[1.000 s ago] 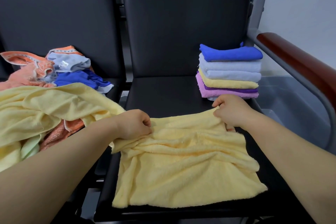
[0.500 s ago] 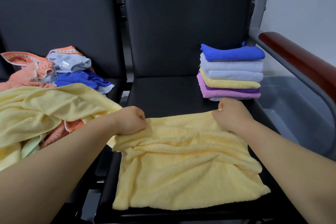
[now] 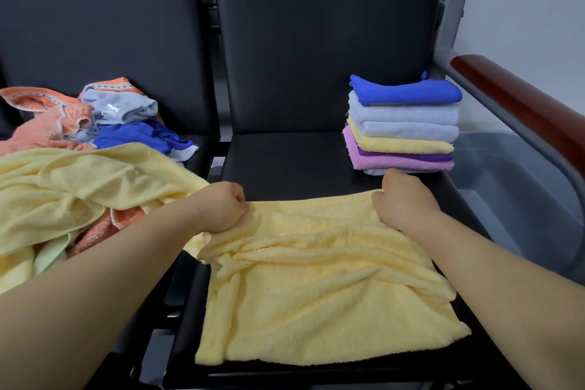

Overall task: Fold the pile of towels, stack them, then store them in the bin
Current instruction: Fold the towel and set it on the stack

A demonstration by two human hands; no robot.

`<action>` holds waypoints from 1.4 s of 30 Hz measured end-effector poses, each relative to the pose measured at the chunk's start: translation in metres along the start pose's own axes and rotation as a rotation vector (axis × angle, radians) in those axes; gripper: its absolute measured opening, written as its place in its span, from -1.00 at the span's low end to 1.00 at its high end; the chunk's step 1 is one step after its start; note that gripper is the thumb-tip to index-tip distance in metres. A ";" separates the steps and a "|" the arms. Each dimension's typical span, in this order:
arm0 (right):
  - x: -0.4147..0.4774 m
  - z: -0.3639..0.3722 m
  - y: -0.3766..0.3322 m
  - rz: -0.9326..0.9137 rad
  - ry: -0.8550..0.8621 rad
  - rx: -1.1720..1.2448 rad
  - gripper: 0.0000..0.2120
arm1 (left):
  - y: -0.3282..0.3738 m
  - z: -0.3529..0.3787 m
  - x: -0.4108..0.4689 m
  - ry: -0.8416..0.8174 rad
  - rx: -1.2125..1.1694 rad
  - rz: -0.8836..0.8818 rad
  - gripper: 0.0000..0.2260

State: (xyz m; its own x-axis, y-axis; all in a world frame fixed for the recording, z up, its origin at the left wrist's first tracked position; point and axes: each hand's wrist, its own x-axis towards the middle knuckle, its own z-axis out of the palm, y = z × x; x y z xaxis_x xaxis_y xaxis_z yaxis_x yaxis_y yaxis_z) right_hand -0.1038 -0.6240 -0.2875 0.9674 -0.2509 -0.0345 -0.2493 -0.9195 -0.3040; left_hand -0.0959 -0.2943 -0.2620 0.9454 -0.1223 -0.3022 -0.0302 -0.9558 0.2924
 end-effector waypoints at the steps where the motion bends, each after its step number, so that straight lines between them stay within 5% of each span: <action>1: 0.000 0.001 0.000 0.000 -0.004 -0.001 -0.95 | -0.001 0.001 0.000 0.006 0.022 0.004 -0.86; 5: 0.001 0.002 -0.001 0.004 -0.046 -0.012 -0.99 | -0.002 0.002 0.001 0.041 0.072 -0.012 -0.98; 17: 0.003 0.007 0.000 0.014 -0.087 -0.070 -0.91 | -0.005 -0.007 0.000 -0.045 0.111 -0.076 -0.78; 28: 0.002 0.006 -0.002 0.019 -0.091 -0.084 -0.89 | -0.004 -0.008 -0.001 -0.053 0.181 -0.034 -0.86; 42: -0.006 0.003 -0.001 -0.021 -0.056 -0.020 -0.90 | -0.032 -0.029 -0.010 0.060 0.003 0.027 -0.93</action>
State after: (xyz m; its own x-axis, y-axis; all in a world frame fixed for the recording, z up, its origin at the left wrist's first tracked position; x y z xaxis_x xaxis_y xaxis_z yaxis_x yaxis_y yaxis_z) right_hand -0.1095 -0.6207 -0.2899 0.9731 -0.2150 -0.0822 -0.2297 -0.9303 -0.2860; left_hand -0.0950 -0.2553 -0.2419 0.9619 -0.1319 -0.2395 -0.0568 -0.9532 0.2970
